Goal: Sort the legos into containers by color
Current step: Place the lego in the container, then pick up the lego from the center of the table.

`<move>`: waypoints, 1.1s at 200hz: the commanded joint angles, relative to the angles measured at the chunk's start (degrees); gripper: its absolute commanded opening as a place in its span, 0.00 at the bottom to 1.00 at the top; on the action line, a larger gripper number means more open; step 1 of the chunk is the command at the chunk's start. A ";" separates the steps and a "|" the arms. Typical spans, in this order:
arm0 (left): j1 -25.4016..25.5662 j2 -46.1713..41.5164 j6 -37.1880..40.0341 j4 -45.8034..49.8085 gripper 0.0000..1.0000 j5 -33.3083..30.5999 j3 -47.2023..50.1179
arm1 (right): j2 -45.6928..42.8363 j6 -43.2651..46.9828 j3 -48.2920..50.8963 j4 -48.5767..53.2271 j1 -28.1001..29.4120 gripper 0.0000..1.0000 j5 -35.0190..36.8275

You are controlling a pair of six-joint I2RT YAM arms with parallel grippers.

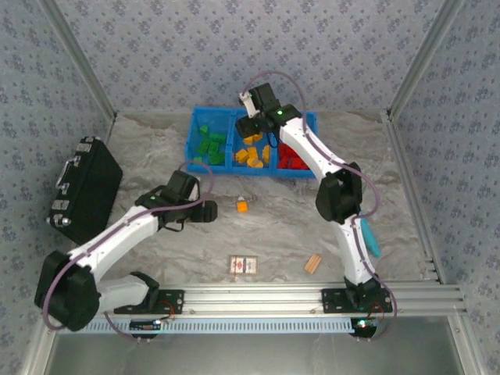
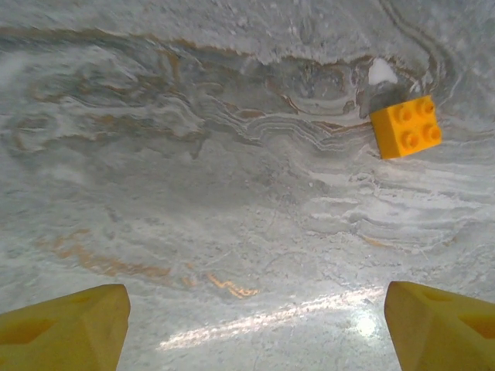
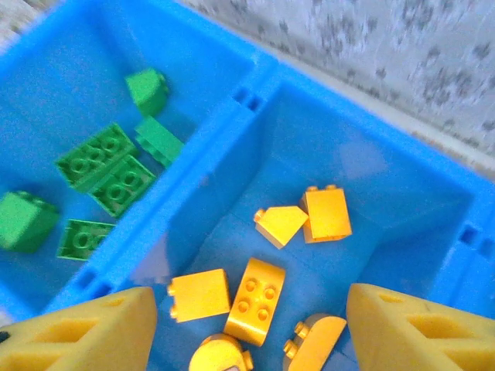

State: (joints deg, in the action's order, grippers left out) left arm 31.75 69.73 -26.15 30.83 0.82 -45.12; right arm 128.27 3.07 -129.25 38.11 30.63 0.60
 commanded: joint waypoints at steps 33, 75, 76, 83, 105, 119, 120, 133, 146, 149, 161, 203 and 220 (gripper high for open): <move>5.22 11.20 -8.76 -10.88 0.85 2.89 -3.93 | -17.03 3.76 13.76 -1.40 0.30 0.69 -0.14; 7.61 18.42 -10.91 -13.05 0.82 2.61 -7.90 | -29.03 3.23 27.29 -3.03 0.11 0.70 3.63; 7.62 18.60 -10.97 -13.15 0.82 2.61 -7.97 | -29.30 3.24 27.78 -3.08 0.03 0.70 3.71; 7.92 19.83 -11.10 -13.53 0.81 2.77 -8.57 | -31.07 3.00 30.03 -3.21 -0.07 0.70 4.23; 8.70 23.47 -11.77 -13.95 0.80 2.98 -10.97 | -36.20 1.74 36.11 -3.07 -0.70 0.71 5.23; 9.08 25.79 -12.11 -14.15 0.79 3.17 -12.55 | -39.51 0.70 39.73 -3.19 -1.38 0.73 5.63; 9.05 25.93 -12.14 -14.14 0.79 3.24 -12.67 | -39.77 0.61 40.06 -3.20 -1.41 0.73 5.64; 9.29 28.41 -11.91 -13.69 0.77 3.98 -14.63 | -42.93 -0.42 43.30 -3.01 -2.02 0.74 5.72; 9.51 30.65 -11.60 -12.55 0.76 4.04 -16.78 | -46.43 -1.66 46.21 -3.00 -2.55 0.75 5.60; 9.60 31.06 -11.53 -12.46 0.75 4.02 -17.14 | -47.23 -2.01 46.91 -3.15 -2.63 0.75 5.36; 9.95 32.48 -11.46 -11.79 0.75 3.46 -18.21 | -50.53 -3.16 49.73 -3.39 -3.07 0.77 4.07; 12.02 36.62 -10.13 -5.51 0.67 -0.50 -22.93 | -58.63 -6.58 57.80 -2.87 -4.91 0.78 2.31; 12.96 38.57 -9.15 -2.41 0.64 -2.63 -25.27 | -61.29 -7.15 60.37 -3.02 -5.64 0.79 1.84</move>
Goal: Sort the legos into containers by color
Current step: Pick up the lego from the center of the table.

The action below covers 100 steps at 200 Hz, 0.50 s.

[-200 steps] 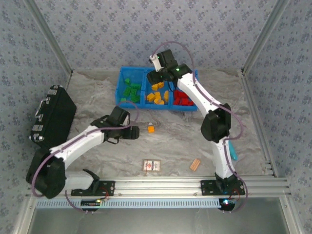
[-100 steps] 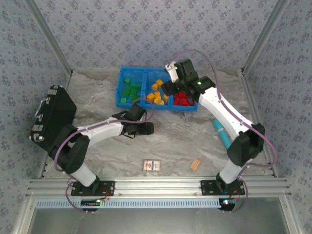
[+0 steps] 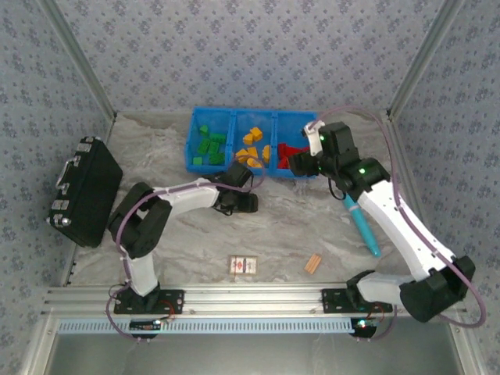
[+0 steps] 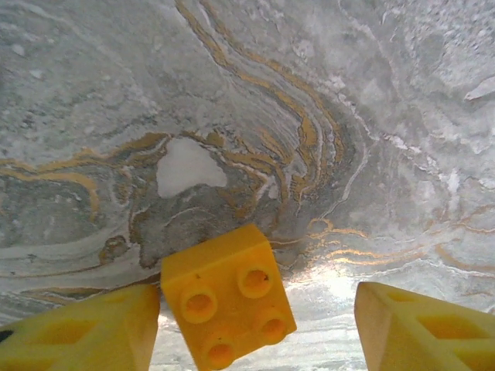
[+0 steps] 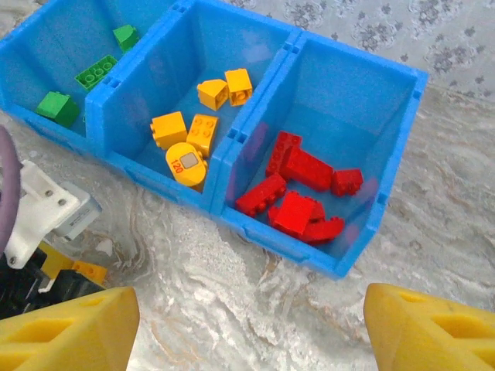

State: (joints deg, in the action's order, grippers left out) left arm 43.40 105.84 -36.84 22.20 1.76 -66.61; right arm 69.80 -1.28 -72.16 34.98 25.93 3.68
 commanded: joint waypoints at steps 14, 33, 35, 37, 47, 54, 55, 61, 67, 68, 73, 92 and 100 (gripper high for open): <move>1.76 3.63 1.94 7.94 0.62 -4.93 -5.01 | -5.38 -3.53 6.70 -0.28 -1.12 0.79 -2.05; 2.08 4.56 1.95 9.16 0.60 -6.68 -5.55 | -8.16 -4.00 8.50 -0.27 -1.41 0.80 -2.19; 2.14 4.68 1.88 9.24 0.59 -6.84 -5.55 | -8.40 -4.00 8.68 -0.27 -1.48 0.80 -2.19; 2.13 4.76 1.80 9.33 0.59 -7.01 -5.55 | -8.59 -4.00 8.83 -0.27 -1.47 0.80 -2.19; 2.21 5.18 1.60 9.59 0.56 -7.45 -5.55 | -9.51 -4.02 9.59 -0.27 -1.87 0.81 -2.40; 2.21 5.65 1.53 9.86 0.53 -7.73 -5.70 | -9.99 -3.83 10.24 -0.27 -2.20 0.81 -2.52; 2.21 5.67 1.56 9.92 0.53 -7.82 -5.71 | -10.06 -3.87 10.35 -0.27 -2.24 0.81 -2.53; 2.34 6.08 1.51 10.35 0.51 -8.35 -5.90 | -10.37 -3.73 10.94 -0.33 -2.58 0.81 -2.66; 2.46 6.40 1.59 10.71 0.50 -9.08 -6.11 | -10.54 -3.74 11.35 -0.28 -2.87 0.82 -2.72; 2.43 6.49 1.59 10.78 0.49 -9.16 -6.14 | -10.55 -3.73 11.39 -0.27 -2.93 0.82 -2.76; 2.45 6.69 1.68 11.11 0.47 -9.62 -6.33 | -10.63 -3.50 11.63 -0.12 -3.15 0.82 -2.65; 2.43 7.07 1.43 11.68 0.45 -10.94 -6.57 | -11.86 -3.62 12.92 0.22 -3.39 0.82 -2.62; 2.54 6.75 1.17 11.14 0.45 -10.99 -6.33 | -12.81 -3.93 13.59 0.26 -3.42 0.82 -2.70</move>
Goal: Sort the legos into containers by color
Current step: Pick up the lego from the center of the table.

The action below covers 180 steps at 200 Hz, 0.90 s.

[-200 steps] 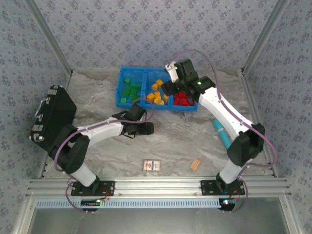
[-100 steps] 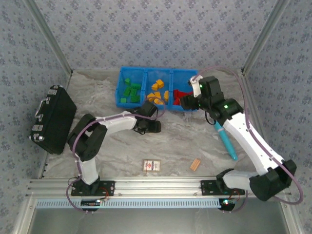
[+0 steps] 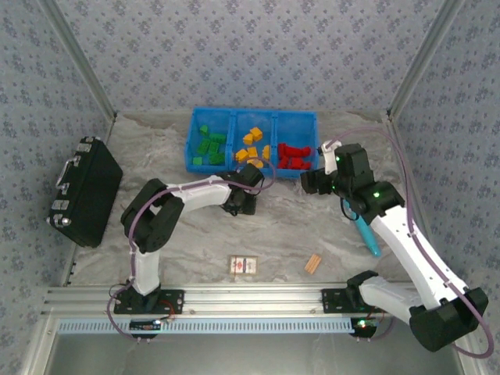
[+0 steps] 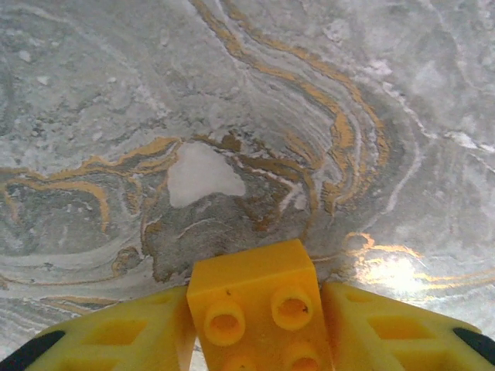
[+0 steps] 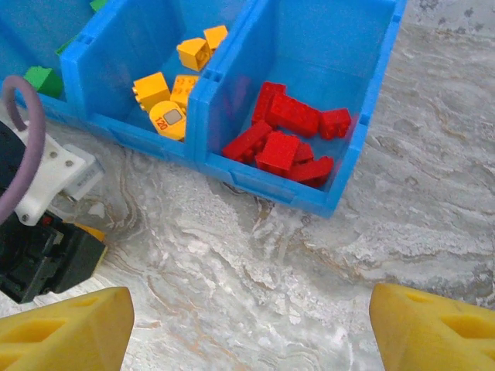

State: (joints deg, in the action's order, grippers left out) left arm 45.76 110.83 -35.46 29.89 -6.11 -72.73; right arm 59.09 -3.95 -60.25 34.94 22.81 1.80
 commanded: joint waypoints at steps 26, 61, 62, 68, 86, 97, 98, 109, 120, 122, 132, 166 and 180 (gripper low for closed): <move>0.03 2.18 -0.07 3.55 0.40 -3.25 -0.56 | -5.77 -3.67 4.07 1.68 -0.52 0.83 -0.31; 0.09 3.01 0.61 3.93 0.27 -3.25 -1.22 | -8.75 -5.68 6.89 4.47 -2.17 0.85 -0.44; 0.11 3.04 0.63 3.98 0.27 -3.27 -1.25 | -8.74 -5.70 6.94 4.54 -2.16 0.84 -0.46; 0.09 3.06 0.86 4.26 0.27 -3.46 -1.48 | -9.03 -5.93 7.20 4.76 -2.47 0.85 -0.56; 0.02 2.50 1.57 5.27 0.26 -4.14 -2.12 | -9.60 -6.75 7.93 5.17 -2.93 0.85 -0.81; -0.12 1.96 2.01 6.29 0.25 -4.35 -2.83 | -9.52 -7.44 8.36 5.35 -3.25 0.85 -1.06; -0.09 1.86 2.04 6.39 0.25 -4.35 -2.93 | -9.52 -7.50 8.42 5.33 -3.27 0.85 -1.12; -0.08 0.80 2.68 7.81 0.25 -4.69 -4.29 | -9.18 -8.19 8.75 5.25 -3.87 0.85 -1.79; -0.06 -0.75 3.49 8.68 0.25 -5.27 -5.94 | -8.92 -8.93 9.19 4.86 -4.63 0.85 -2.34; -0.08 -1.02 3.67 8.69 0.25 -5.41 -6.29 | -8.86 -9.05 9.30 4.76 -4.73 0.85 -2.51; -0.15 -2.34 4.76 11.04 0.25 -6.63 -8.40 | -8.81 -9.57 9.84 4.03 -5.24 0.85 -3.16; -0.83 -3.96 9.36 15.18 0.25 -9.37 -17.96 | -8.63 -10.11 11.18 2.42 -5.88 0.85 -4.74; -1.24 -3.62 11.58 16.59 0.25 -10.66 -22.37 | -8.90 -10.61 11.56 2.17 -6.00 0.86 -5.49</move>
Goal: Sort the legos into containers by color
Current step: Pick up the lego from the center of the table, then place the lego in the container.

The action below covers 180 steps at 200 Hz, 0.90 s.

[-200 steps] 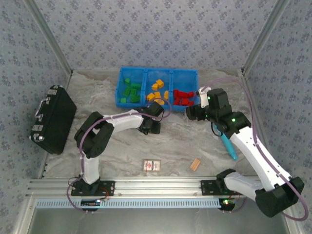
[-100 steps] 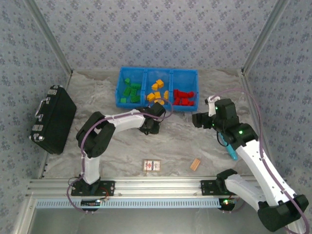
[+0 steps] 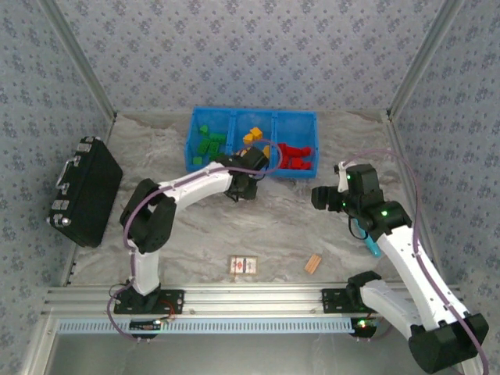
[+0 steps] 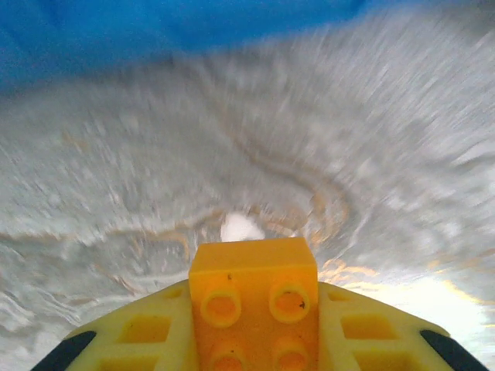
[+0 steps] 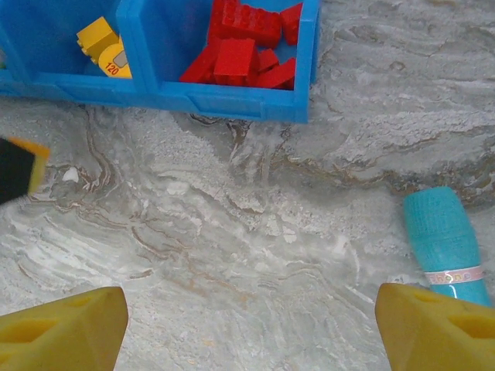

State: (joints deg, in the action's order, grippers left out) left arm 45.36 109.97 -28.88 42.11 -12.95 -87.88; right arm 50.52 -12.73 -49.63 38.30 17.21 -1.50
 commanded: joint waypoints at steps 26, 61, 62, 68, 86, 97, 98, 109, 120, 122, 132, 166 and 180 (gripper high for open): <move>-2.20 -1.26 8.94 4.56 0.25 -6.07 -15.35 | -1.52 -4.14 2.46 -2.43 -0.33 0.86 -4.87; -5.03 5.44 13.68 5.53 0.25 -7.35 -28.93 | -5.50 -8.39 7.44 -3.59 0.23 0.86 -7.52; -5.11 5.70 13.77 5.53 0.25 -7.35 -29.24 | -5.56 -8.51 7.57 -3.63 0.21 0.86 -7.54; -5.59 7.04 14.38 5.53 0.25 -7.31 -31.26 | -6.15 -8.89 8.35 -3.60 0.28 0.86 -7.77; -6.73 11.66 15.79 6.17 0.25 -7.17 -37.79 | -7.25 -9.59 9.75 -3.63 0.38 0.86 -8.25; -7.28 14.64 17.00 6.98 0.25 -7.76 -41.98 | -7.57 -9.77 10.12 -3.61 0.45 0.87 -8.18; -7.29 14.91 17.09 7.09 0.25 -7.86 -42.40 | -7.56 -9.72 10.14 -3.64 0.41 0.87 -8.17; -7.87 17.64 18.17 8.28 0.25 -8.06 -46.79 | -7.50 -9.72 10.16 -3.60 0.41 0.87 -8.09; -8.38 20.39 18.87 9.37 0.25 -8.02 -50.61 | -7.25 -9.49 10.16 -3.61 0.45 0.87 -8.04; -8.48 20.84 18.98 9.50 0.25 -8.05 -51.14 | -7.27 -9.46 10.16 -3.59 0.45 0.87 -8.01; -8.87 22.73 19.38 9.83 0.25 -7.94 -53.29 | -6.91 -9.25 10.20 -3.65 0.45 0.87 -8.00; -10.42 26.27 19.52 8.01 0.25 -6.34 -54.16 | -5.14 -7.57 9.43 -4.61 0.30 0.88 -6.31; -10.39 27.28 19.92 7.86 0.25 -5.68 -54.00 | -4.28 -6.55 8.73 -4.59 -0.05 0.89 -5.63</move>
State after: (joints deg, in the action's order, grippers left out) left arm 35.53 136.05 -10.61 49.32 -19.70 -139.46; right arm 45.15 -20.97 -39.53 34.06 17.28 -8.47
